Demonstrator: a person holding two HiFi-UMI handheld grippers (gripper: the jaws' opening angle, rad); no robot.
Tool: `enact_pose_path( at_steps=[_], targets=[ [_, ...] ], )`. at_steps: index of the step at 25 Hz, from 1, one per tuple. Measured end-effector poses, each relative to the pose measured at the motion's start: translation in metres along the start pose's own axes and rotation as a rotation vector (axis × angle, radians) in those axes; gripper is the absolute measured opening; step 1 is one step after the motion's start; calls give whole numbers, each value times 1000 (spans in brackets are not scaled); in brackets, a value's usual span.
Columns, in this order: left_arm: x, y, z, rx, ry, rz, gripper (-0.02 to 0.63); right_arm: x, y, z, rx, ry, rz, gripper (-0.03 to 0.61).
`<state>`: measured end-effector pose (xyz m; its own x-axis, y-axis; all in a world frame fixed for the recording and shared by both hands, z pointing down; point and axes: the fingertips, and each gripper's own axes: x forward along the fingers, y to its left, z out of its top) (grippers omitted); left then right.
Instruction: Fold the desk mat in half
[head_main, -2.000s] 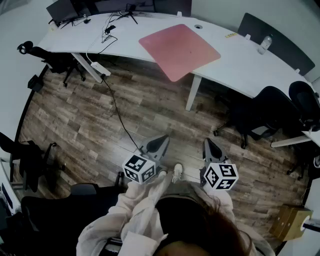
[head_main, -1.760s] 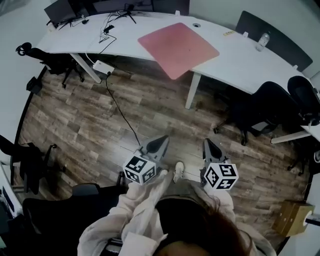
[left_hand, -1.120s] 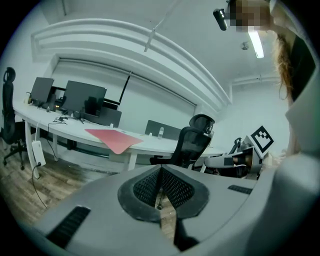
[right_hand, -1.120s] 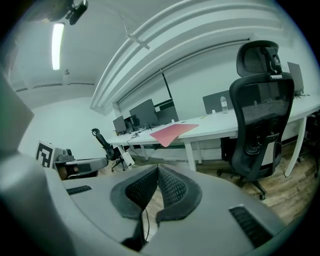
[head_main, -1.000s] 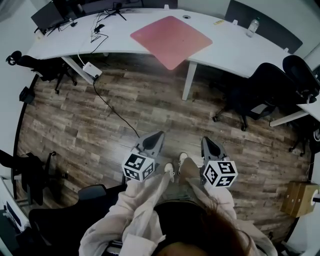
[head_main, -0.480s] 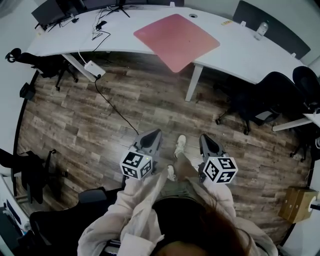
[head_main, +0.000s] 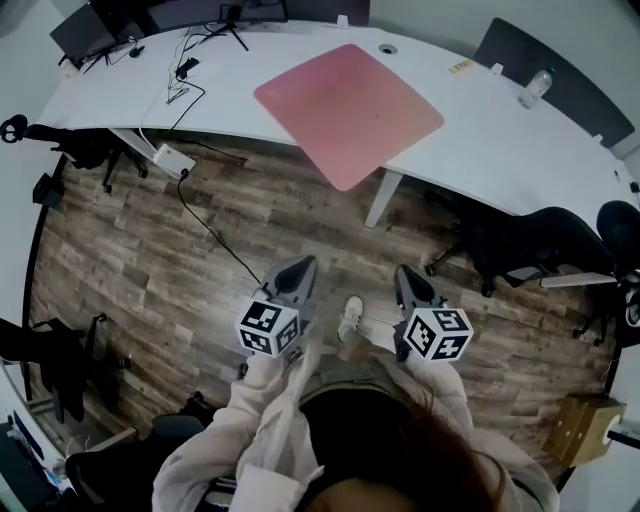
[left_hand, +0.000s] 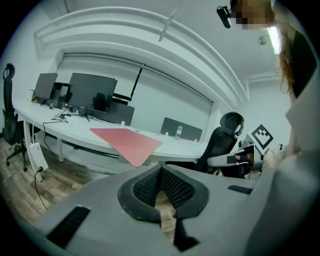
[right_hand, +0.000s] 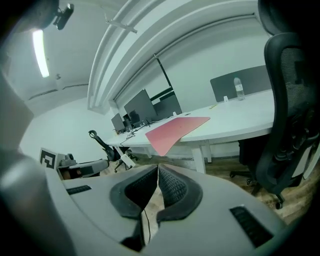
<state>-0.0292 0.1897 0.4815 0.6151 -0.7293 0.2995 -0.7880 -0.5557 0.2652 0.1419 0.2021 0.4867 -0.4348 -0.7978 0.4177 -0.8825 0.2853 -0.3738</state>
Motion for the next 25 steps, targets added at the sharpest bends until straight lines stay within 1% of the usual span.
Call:
enact_pose_path(
  at_steps=[7,13,19,25],
  targets=[
    [56,29,28,-11,-7,45,26,58,-32,41,-13,27,49,21],
    [81,52,42,-18,-19,95,26,92,-50,63,-16,44,86,23],
    [90,61,41,-19,-17,139,26,116,-57,67,-3,66,132,26],
    [82,59,35,-29,10,165,26,122,-54,57,60,91,170,35]
  ],
)
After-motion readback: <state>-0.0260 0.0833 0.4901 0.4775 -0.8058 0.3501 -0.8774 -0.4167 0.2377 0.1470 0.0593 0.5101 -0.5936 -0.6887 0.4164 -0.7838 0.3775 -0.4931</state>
